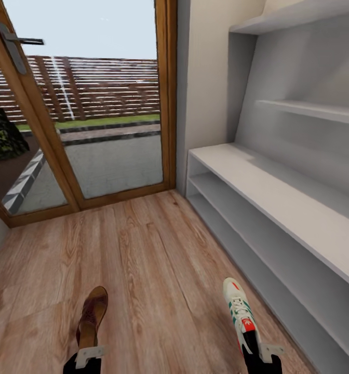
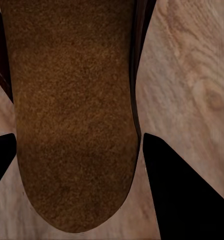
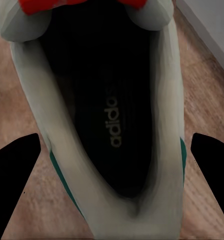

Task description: Pick up the two gym shoes and the two sandals from the corridor floor and place them onto the hallstand (shoe rack) in the corridor, making sure they are on the rack and not on the floor. Arrange them so the two gym shoes are next to each other and the two sandals are next to each other.

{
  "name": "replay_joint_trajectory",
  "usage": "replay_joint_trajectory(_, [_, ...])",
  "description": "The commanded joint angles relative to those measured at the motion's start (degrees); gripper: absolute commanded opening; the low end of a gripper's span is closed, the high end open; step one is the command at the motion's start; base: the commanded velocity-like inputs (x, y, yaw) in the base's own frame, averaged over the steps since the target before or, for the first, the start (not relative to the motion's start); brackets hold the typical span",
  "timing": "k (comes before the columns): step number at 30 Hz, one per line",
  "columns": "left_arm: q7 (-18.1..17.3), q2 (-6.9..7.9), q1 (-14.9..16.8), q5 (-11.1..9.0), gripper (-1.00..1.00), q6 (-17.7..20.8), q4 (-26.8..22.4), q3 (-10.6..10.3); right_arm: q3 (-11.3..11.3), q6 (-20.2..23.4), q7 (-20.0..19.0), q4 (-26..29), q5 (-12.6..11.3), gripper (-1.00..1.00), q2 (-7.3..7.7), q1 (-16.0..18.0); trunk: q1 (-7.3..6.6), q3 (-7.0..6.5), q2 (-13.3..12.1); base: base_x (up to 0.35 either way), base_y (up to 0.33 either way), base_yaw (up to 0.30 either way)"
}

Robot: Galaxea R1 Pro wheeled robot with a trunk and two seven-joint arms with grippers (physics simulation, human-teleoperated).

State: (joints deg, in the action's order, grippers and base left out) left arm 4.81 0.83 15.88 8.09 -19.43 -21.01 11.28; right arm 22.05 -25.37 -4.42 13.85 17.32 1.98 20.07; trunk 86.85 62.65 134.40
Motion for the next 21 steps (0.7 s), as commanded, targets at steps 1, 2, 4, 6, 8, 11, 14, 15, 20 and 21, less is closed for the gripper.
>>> replay_joint_trajectory(1, [0.2, -0.03, 0.0, 0.8, -1.0, -0.2, 0.0, 0.3, 0.5, -0.2, -0.5, 0.0, 0.2, -1.0, -0.02, 0.1, -0.01, 0.04, 0.0, 0.0, 0.0, -0.267])
replay_joint_trajectory(2, [0.2, -0.03, 0.0, 0.8, -1.0, -0.2, 0.0, 0.3, 0.5, -0.2, -0.5, 0.0, 0.2, -1.0, -0.03, 0.1, -0.01, 0.04, 0.0, 0.0, 0.0, -0.267])
replay_joint_trajectory(4, [0.2, -0.05, 0.0, 0.8, -1.0, -0.2, 0.0, 0.2, 0.5, -0.2, -0.5, 0.0, 0.2, -1.0, -0.04, 0.1, -0.01, 0.04, 0.0, 0.0, 0.0, -0.267])
replay_joint_trajectory(6, [0.2, -0.05, 0.0, 0.8, -1.0, -0.2, 0.0, 0.2, 0.5, -0.2, -0.5, 0.0, 0.2, -1.0, -0.04, 0.1, -0.01, 0.04, 0.0, 0.0, 0.0, -0.267])
replay_joint_trajectory(8, [0.2, -0.07, 0.0, 0.7, -1.0, -0.2, 0.0, 0.3, 0.5, -0.2, -0.5, 0.0, 0.2, -1.0, -0.05, 0.1, -0.01, 0.04, 0.0, 0.0, 0.047, -0.267])
replay_joint_trajectory(11, [0.2, -0.05, 0.0, 0.7, -1.0, -0.2, 0.0, 0.3, 0.5, -0.2, -0.5, 0.0, 0.2, -1.0, -0.05, 0.1, -0.01, 0.04, 0.0, 0.0, 0.198, -0.267])
replay_joint_trajectory(14, [0.2, -0.04, 0.0, 0.7, -1.0, -0.2, 0.0, 0.3, 0.5, -0.2, -0.5, 0.0, 0.2, -1.0, -0.05, 0.1, -0.01, 0.04, 0.0, 0.0, 0.275, -0.267])
replay_joint_trajectory(15, [0.2, -0.04, 0.0, 0.7, -1.0, -0.2, 0.0, 0.3, 0.5, -0.2, -0.5, 0.0, 0.2, -1.0, -0.05, 0.1, -0.01, 0.04, 0.0, 0.0, 0.295, -0.267])
replay_joint_trajectory(20, [0.2, -0.03, 0.0, 0.7, -1.0, -0.2, 0.1, 0.3, 0.5, -0.2, -0.5, 0.0, 0.2, -1.0, -0.05, 0.1, -0.01, 0.04, 0.0, 0.0, 0.302, -0.267])
replay_joint_trajectory(21, [0.2, -0.03, 0.0, 0.7, -1.0, -0.2, 0.1, 0.3, 0.5, -0.2, -0.5, 0.0, 0.2, -1.0, -0.08, 0.1, -0.01, 0.04, 0.0, 0.0, 0.306, -0.267])
